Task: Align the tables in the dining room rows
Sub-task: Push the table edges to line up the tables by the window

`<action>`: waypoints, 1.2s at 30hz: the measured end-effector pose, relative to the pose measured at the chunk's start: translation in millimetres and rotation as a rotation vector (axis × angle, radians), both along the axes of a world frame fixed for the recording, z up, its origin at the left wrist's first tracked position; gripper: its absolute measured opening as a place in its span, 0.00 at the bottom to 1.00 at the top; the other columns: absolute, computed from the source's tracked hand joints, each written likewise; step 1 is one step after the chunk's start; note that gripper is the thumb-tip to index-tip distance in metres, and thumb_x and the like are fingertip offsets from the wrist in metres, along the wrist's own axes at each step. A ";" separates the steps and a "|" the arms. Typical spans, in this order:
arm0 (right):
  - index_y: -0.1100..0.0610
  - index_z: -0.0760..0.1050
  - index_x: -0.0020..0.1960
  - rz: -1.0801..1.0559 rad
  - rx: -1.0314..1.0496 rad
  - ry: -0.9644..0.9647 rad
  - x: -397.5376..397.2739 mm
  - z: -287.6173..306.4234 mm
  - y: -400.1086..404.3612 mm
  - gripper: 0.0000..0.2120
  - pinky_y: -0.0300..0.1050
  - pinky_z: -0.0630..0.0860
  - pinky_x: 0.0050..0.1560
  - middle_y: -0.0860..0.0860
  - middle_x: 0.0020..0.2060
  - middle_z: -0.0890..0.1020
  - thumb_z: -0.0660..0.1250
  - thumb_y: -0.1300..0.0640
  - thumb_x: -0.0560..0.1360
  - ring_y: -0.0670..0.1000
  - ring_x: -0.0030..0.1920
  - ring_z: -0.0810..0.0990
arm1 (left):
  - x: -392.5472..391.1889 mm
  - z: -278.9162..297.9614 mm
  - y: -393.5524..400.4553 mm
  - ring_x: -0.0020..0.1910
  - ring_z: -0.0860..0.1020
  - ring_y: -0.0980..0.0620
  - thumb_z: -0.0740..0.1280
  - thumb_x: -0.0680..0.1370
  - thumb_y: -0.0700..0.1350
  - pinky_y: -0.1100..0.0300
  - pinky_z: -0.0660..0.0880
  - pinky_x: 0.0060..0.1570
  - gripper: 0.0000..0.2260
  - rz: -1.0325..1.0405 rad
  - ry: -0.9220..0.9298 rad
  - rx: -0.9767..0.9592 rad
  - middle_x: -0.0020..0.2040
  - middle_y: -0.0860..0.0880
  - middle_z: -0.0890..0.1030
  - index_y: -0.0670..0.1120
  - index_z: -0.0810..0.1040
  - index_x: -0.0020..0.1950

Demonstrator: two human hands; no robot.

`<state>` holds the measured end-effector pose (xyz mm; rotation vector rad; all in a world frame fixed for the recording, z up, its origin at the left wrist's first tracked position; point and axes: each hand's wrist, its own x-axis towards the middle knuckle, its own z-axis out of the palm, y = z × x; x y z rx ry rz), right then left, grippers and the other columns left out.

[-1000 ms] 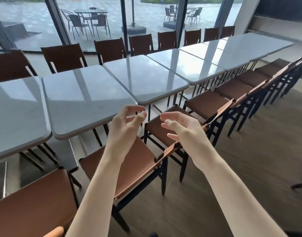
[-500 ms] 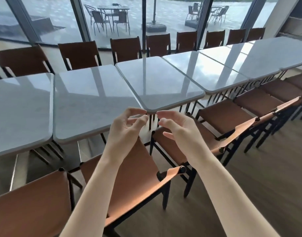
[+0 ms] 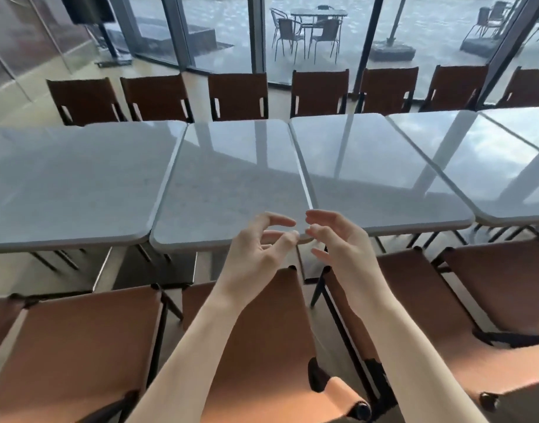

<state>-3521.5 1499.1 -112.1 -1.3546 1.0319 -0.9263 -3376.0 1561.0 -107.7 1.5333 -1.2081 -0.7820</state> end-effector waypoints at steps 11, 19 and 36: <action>0.44 0.82 0.59 0.088 0.072 0.016 36.6 -60.8 -87.3 0.12 0.55 0.76 0.67 0.39 0.56 0.84 0.66 0.58 0.80 0.40 0.59 0.81 | 43.0 -60.6 -72.3 0.61 0.77 0.64 0.69 0.80 0.50 0.64 0.74 0.59 0.07 0.140 -0.091 0.075 0.60 0.63 0.79 0.58 0.78 0.58; 0.44 0.78 0.62 0.147 0.056 0.215 65.4 -146.1 -118.6 0.15 0.39 0.74 0.61 0.42 0.60 0.81 0.67 0.60 0.79 0.41 0.62 0.78 | 100.2 -158.3 -101.4 0.61 0.72 0.70 0.72 0.78 0.47 0.67 0.70 0.62 0.11 0.178 -0.265 0.271 0.60 0.61 0.75 0.54 0.78 0.59; 0.55 0.58 0.79 0.704 -0.822 1.142 212.6 -334.4 -256.6 0.54 0.68 0.51 0.76 0.59 0.79 0.57 0.71 0.27 0.64 0.60 0.80 0.54 | 286.5 -331.8 -165.9 0.70 0.60 0.45 0.70 0.69 0.71 0.48 0.63 0.69 0.46 0.081 -1.079 0.604 0.72 0.51 0.61 0.55 0.55 0.80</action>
